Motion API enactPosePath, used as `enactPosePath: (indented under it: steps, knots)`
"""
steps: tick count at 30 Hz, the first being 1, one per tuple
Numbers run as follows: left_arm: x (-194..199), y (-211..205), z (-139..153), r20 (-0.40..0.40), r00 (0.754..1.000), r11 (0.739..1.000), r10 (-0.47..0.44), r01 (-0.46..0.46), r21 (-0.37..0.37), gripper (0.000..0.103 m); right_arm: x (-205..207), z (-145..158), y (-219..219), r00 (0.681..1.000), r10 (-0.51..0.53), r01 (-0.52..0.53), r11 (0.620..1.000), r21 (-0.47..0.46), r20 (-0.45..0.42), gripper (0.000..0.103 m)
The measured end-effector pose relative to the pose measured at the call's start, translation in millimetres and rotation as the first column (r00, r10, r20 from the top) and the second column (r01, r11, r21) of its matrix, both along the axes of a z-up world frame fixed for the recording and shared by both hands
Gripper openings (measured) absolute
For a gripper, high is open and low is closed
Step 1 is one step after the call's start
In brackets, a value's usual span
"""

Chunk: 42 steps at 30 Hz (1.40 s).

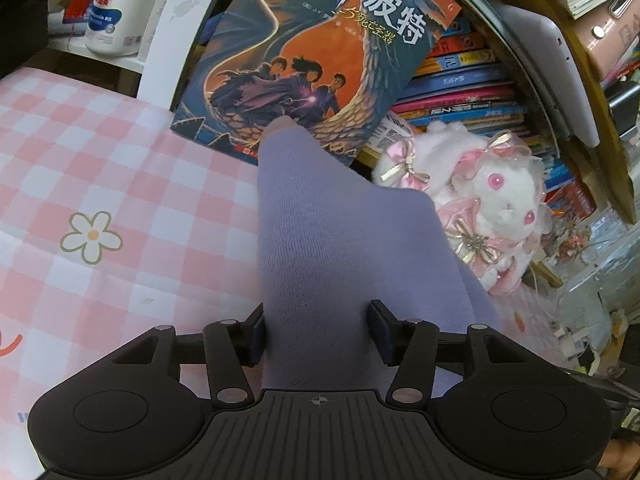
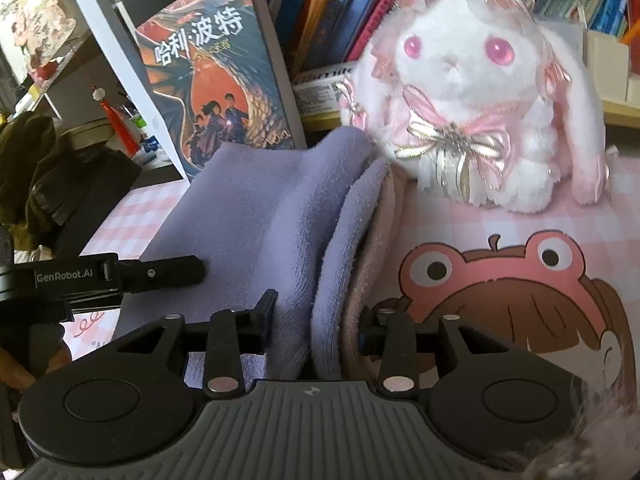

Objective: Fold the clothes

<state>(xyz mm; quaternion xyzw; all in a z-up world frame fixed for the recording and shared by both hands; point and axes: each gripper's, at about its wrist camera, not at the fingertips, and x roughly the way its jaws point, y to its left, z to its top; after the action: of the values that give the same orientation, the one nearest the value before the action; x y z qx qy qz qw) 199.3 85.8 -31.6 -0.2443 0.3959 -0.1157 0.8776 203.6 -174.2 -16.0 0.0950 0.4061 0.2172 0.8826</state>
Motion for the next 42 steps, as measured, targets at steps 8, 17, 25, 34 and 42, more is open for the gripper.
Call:
enactPosePath:
  steps: [8, 17, 25, 34, 42]
  knots:
    - [-13, -8, 16, 0.046, 0.998, 0.992, 0.045, -0.050, 0.115, 0.061, -6, 9, -3, 0.998, -0.057, 0.057, 0.998, -0.016, 0.019, 0.063]
    - [-55, -25, 44, 0.166, 0.981, 0.964, 0.099, -0.136, 0.228, 0.083, -43, 37, -5, 0.979, -0.112, 0.129, 0.988, -0.090, 0.173, 0.079]
    - [-104, -48, 53, 0.278, 0.956, 0.913, 0.091, -0.192, 0.360, 0.102, -94, 40, -5, 0.951, -0.134, 0.187, 0.967, -0.175, 0.279, 0.089]
    - [-150, -64, 49, 0.275, 0.959, 0.882, 0.071, -0.189, 0.431, 0.103, -149, 32, -14, 0.948, -0.139, 0.205, 0.955, -0.216, 0.286, 0.099]
    - [-178, -80, 44, 0.268, 0.961, 0.847, 0.061, -0.192, 0.496, 0.103, -179, 26, -16, 0.949, -0.156, 0.221, 0.949, -0.225, 0.273, 0.103]
